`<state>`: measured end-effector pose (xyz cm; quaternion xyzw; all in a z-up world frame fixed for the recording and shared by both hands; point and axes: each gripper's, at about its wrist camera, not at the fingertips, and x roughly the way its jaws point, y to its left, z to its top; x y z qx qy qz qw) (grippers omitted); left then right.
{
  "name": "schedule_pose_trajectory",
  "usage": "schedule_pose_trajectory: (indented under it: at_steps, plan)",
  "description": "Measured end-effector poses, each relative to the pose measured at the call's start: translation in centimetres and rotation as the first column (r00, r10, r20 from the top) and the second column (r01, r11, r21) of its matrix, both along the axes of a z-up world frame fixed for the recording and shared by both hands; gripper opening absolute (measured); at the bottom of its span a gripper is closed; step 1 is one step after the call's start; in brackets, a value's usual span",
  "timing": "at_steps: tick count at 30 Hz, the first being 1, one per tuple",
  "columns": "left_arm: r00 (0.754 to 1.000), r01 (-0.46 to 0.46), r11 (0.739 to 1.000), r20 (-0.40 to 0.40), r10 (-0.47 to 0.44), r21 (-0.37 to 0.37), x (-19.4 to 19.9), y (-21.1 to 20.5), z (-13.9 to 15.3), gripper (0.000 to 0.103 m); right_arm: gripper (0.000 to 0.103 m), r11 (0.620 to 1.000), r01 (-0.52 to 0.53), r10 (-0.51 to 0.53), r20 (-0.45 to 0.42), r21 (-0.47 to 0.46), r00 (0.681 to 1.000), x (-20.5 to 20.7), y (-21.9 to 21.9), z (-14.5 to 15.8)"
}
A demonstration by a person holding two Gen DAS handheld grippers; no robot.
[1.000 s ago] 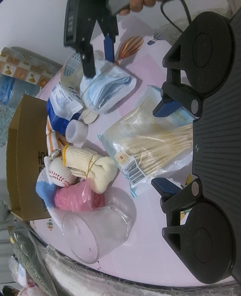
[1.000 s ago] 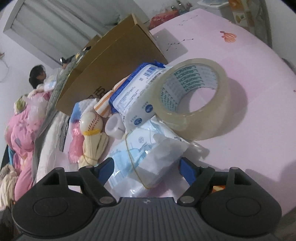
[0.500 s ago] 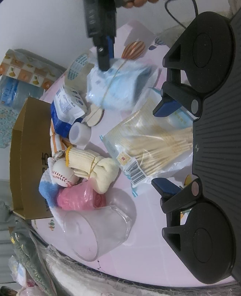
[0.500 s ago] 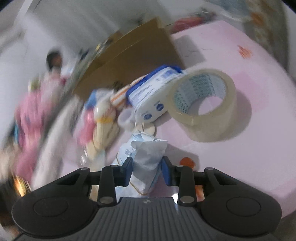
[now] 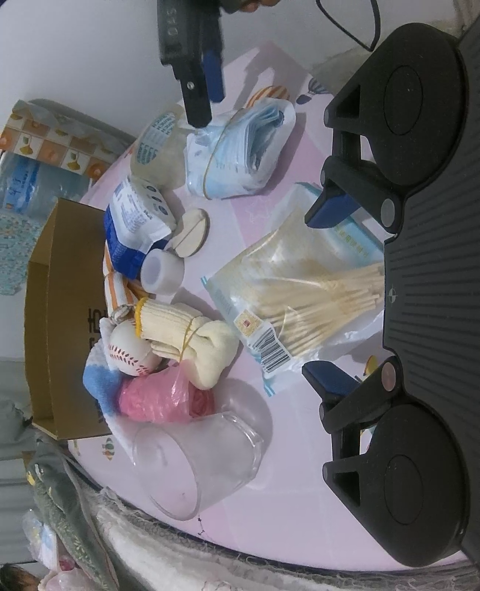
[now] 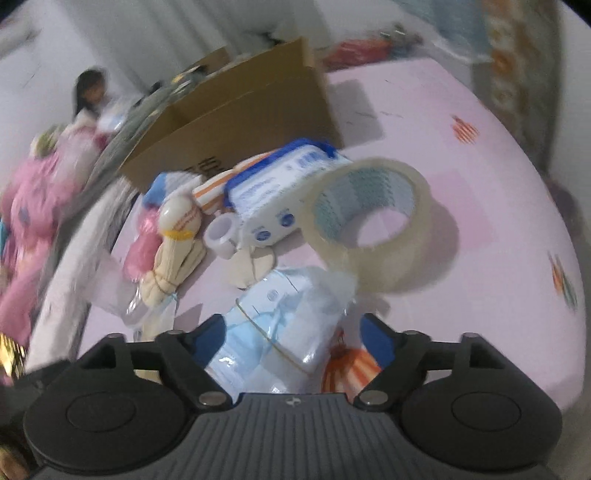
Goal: Organize soft objects
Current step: 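Close right gripper on the blue mask bundle and lift it, then grasp the cotton swab bag with left gripper while right gripper holds the mask bundle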
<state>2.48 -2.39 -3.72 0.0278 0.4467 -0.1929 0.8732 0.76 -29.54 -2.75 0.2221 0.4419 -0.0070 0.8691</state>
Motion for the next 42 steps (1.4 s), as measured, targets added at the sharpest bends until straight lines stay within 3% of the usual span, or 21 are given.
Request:
schedule_pose_trajectory:
  at_steps: [6, 12, 15, 19, 24, 30, 37, 42]
  plan:
    - [1.0, 0.014, 1.0, -0.008, -0.014, -0.014, 0.2, 0.1, -0.4, 0.08, 0.064, 0.994, 0.097, -0.093, -0.059, 0.059, 0.994, 1.4, 1.2, -0.6]
    - [1.0, 0.011, 0.999, 0.003, -0.011, -0.03, 0.1, 0.4, -0.3, 0.081, 0.067, 0.992, 0.119, -0.125, -0.15, -0.053, 0.981, 4.3, 4.4, -1.8]
    - [1.0, 0.013, 0.999, 0.002, -0.013, -0.034, 0.1, 0.4, -0.3, 0.081, 0.067, 0.989, 0.054, -0.076, -0.158, -0.138, 0.985, 4.7, 6.2, -2.7]
    - [1.0, 0.018, 0.999, -0.001, -0.018, -0.029, 0.0, 0.4, -0.4, 0.081, 0.066, 0.96, -0.108, 0.081, -0.115, -0.257, 0.99, 3.8, 8.1, -3.1]
    - [1.0, 0.013, 1.0, 0.005, -0.013, -0.028, -0.2, 0.6, -0.1, 0.085, 0.065, 0.922, -0.242, 0.221, -0.104, -0.302, 0.97, 2.9, 7.9, -3.1]
    - [0.999, -0.033, 0.999, -0.014, 0.032, -0.034, 0.1, 1.3, 0.0, 0.089, 0.065, 0.938, -0.239, 0.236, -0.043, -0.25, 0.971, 2.0, 6.7, -3.3]
    - [0.992, -0.075, 0.997, -0.099, 0.074, -0.003, 1.7, 0.3, -1.3, 0.089, 0.064, 0.944, -0.223, 0.235, 0.024, -0.242, 0.972, 1.1, 6.3, -3.6]
    - [0.988, -0.089, 0.996, -0.132, 0.085, -0.028, 2.1, 0.1, -1.7, 0.078, 0.063, 0.945, -0.227, 0.246, 0.058, -0.234, 0.967, 0.6, 6.1, -3.8]
